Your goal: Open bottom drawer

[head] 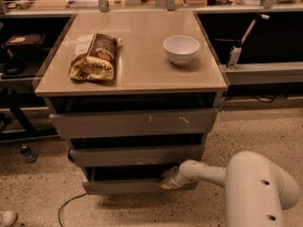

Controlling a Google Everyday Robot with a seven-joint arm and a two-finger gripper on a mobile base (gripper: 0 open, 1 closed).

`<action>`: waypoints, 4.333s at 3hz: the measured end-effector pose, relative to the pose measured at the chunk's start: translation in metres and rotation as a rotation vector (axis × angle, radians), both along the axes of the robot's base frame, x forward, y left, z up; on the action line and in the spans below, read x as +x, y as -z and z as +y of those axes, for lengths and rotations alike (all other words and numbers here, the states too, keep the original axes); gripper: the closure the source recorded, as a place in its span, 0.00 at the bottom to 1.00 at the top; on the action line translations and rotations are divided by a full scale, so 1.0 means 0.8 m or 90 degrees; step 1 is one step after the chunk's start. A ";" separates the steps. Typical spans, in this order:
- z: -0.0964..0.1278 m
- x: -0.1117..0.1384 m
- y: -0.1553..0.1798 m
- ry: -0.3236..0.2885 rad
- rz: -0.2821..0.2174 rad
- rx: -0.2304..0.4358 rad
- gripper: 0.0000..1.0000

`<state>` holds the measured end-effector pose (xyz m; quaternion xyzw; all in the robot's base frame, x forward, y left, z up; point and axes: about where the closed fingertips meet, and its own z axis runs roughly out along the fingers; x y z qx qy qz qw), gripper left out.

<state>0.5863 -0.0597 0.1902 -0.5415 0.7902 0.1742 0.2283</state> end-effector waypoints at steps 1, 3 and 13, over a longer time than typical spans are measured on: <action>-0.002 -0.012 -0.003 0.007 0.005 0.001 1.00; -0.003 -0.025 0.000 0.012 0.017 0.000 1.00; -0.034 -0.135 -0.001 0.061 0.097 -0.049 1.00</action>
Offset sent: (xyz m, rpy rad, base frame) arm -0.1394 -0.0137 0.0182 0.0231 0.1013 -0.1544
